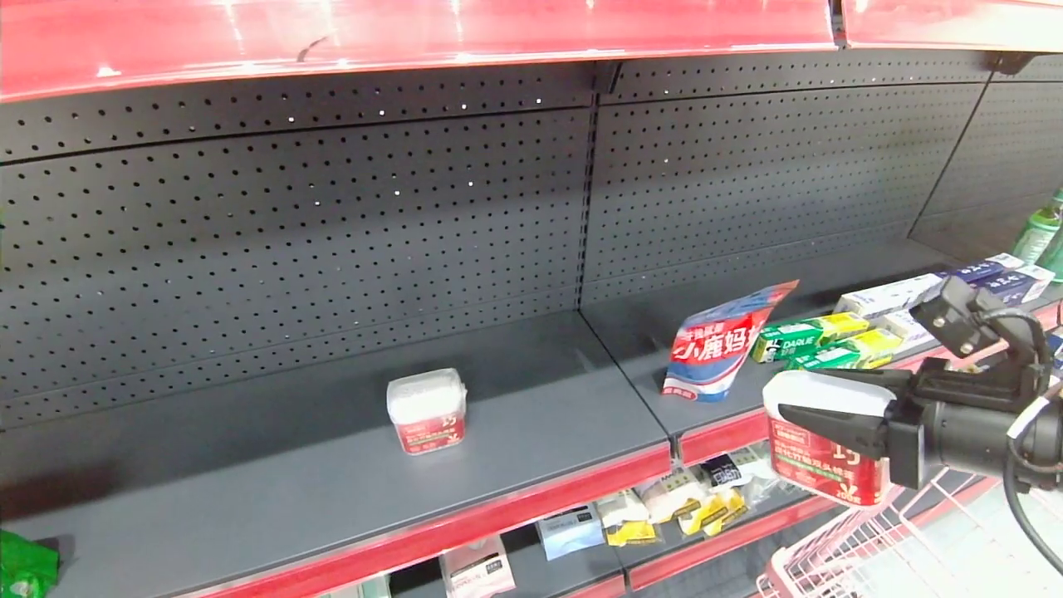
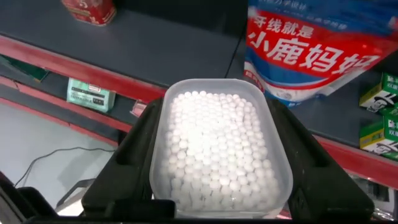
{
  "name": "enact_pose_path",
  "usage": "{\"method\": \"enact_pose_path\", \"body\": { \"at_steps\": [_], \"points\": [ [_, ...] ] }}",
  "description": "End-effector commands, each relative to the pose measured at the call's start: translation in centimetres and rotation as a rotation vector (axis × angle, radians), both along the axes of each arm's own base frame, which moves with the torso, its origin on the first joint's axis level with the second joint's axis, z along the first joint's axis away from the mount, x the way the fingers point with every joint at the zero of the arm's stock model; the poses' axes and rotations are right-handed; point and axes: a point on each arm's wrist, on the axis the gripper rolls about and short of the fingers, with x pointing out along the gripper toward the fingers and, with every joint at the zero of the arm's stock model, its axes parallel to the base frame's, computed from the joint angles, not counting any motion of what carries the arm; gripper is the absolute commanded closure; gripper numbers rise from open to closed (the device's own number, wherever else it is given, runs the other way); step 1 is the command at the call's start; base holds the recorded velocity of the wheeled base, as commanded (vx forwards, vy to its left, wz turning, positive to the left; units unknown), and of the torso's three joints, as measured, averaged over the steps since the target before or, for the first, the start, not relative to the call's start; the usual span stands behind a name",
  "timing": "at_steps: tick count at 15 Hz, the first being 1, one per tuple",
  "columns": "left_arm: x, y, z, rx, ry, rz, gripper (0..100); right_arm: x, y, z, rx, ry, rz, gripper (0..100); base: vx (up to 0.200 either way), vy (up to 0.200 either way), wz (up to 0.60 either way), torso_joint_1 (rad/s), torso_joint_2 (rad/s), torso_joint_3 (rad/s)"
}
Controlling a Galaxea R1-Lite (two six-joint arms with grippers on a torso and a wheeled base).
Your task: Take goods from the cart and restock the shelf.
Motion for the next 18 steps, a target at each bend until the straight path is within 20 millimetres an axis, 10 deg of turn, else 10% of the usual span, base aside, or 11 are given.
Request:
{"method": "enact_pose_path", "body": {
  "at_steps": [1, 18],
  "points": [
    [0.0, 0.0, 0.0, 0.001, 0.001, -0.001, 0, -1.8, -0.3, 0.3, 0.010, -0.034, -0.006, 100, 0.000, 0.000, 0.00, 0.000, 0.00, 0.000],
    [0.6, -0.1, 0.2, 0.086, 0.065, -0.131, 0, -4.5, -0.7, 0.4, 0.014, -0.086, 0.002, 100, 0.000, 0.000, 0.00, 0.000, 0.00, 0.000]
  ]
}}
